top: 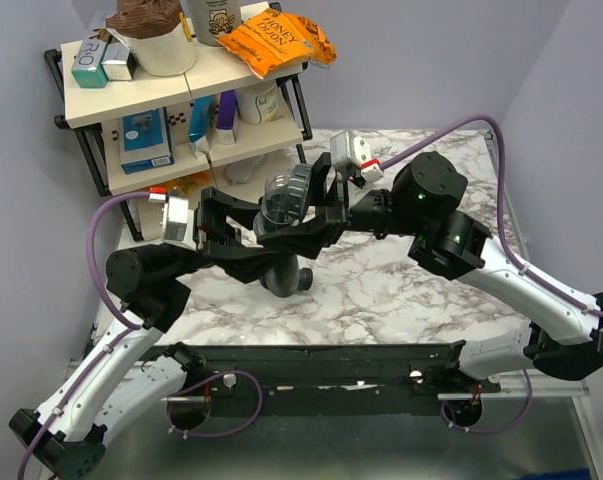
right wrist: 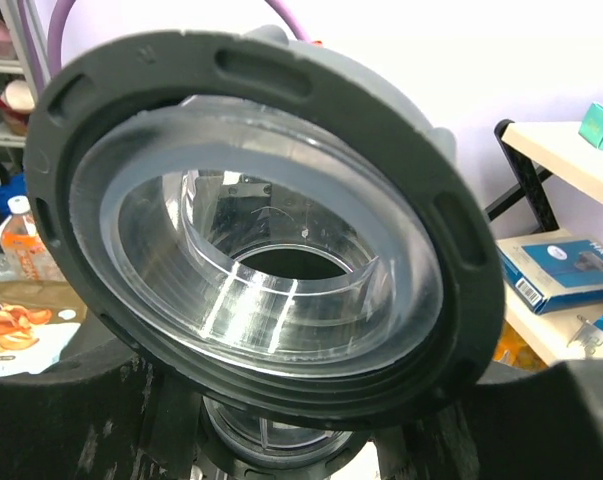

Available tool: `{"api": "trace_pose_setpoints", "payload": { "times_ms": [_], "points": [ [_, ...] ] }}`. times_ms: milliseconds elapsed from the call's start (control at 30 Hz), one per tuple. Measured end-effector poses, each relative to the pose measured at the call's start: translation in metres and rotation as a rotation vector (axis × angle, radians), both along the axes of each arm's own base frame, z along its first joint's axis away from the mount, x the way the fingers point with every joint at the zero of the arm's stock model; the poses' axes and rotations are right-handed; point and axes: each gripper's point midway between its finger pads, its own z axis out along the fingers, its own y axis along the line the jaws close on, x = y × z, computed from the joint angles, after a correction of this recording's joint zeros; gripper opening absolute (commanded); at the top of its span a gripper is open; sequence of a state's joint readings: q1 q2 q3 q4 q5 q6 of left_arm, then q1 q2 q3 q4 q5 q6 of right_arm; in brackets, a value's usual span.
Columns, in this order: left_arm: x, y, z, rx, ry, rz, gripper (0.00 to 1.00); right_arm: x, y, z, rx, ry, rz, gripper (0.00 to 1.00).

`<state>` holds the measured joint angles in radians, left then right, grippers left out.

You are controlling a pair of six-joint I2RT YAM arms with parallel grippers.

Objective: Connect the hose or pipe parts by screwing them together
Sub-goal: Install the adaptor on the pipeline.

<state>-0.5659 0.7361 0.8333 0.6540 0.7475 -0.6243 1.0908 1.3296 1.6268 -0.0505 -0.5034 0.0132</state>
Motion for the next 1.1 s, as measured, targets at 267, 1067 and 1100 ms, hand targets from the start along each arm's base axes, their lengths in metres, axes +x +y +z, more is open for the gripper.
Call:
{"api": "trace_pose_setpoints", "payload": {
  "times_ms": [267,1067,1100],
  "points": [
    [0.022,-0.001,-0.003,-0.007,0.038,0.089,0.00,0.027,0.001,-0.002,0.006,0.092,-0.166,0.01],
    [0.097,0.021,-0.013,-0.012,0.062,0.492,0.00,0.120,0.003,-0.016,-0.068,0.284,-1.180,0.49],
    [0.097,0.021,-0.013,-0.012,0.062,0.494,0.00,0.120,0.003,-0.017,-0.068,0.286,-1.187,0.57]
  ]
}}
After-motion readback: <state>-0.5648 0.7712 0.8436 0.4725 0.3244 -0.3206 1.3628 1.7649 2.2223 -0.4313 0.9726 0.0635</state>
